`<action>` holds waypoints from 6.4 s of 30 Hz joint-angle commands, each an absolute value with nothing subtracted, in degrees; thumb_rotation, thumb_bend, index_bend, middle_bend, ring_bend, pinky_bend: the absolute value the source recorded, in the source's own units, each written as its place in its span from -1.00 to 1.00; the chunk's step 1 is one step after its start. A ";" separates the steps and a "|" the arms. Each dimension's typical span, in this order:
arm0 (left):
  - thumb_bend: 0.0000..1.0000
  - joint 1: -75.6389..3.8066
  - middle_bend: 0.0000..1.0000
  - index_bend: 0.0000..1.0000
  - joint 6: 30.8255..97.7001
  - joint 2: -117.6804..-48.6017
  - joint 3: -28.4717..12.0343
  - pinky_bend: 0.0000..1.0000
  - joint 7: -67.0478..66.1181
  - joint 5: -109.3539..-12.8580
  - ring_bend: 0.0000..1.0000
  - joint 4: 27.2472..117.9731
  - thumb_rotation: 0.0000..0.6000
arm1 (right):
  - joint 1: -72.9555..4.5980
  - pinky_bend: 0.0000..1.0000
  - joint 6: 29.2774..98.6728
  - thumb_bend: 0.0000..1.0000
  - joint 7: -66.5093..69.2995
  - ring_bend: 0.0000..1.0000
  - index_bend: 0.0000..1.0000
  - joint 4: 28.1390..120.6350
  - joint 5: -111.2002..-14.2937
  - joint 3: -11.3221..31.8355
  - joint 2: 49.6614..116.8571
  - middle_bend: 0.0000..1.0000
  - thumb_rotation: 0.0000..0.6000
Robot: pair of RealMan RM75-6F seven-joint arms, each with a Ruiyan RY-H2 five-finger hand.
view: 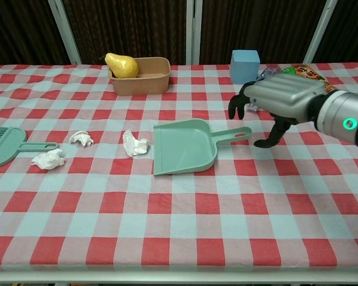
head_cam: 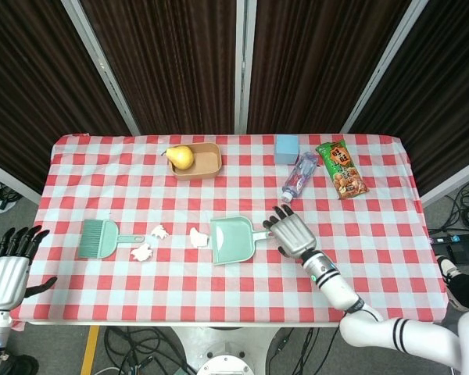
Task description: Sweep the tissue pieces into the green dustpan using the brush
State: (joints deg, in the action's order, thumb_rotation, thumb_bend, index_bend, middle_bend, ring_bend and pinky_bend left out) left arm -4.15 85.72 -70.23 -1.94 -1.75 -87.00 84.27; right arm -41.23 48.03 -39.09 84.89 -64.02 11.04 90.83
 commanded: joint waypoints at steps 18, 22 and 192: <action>-0.82 -4.09 -0.82 -0.74 86.08 -70.97 -1.51 -0.96 -0.07 -87.32 -0.85 82.84 1.00 | -48.67 -0.71 50.86 -0.69 -49.25 -0.67 -0.23 79.19 -52.66 9.35 97.85 -0.15 1.00; -0.82 -4.21 -0.82 -0.73 86.07 -71.11 -1.58 -0.96 0.15 -87.32 -0.85 82.53 1.00 | -48.95 -0.70 51.46 -0.68 -48.42 -0.66 -0.22 79.28 -52.60 9.03 97.83 -0.14 1.00; -0.31 -41.73 0.06 0.03 53.70 -99.47 -12.85 -0.32 24.01 -79.14 -0.19 67.85 1.00 | -62.21 -0.53 57.29 -0.21 -56.44 -0.30 0.20 81.98 -31.53 6.77 98.44 0.15 1.00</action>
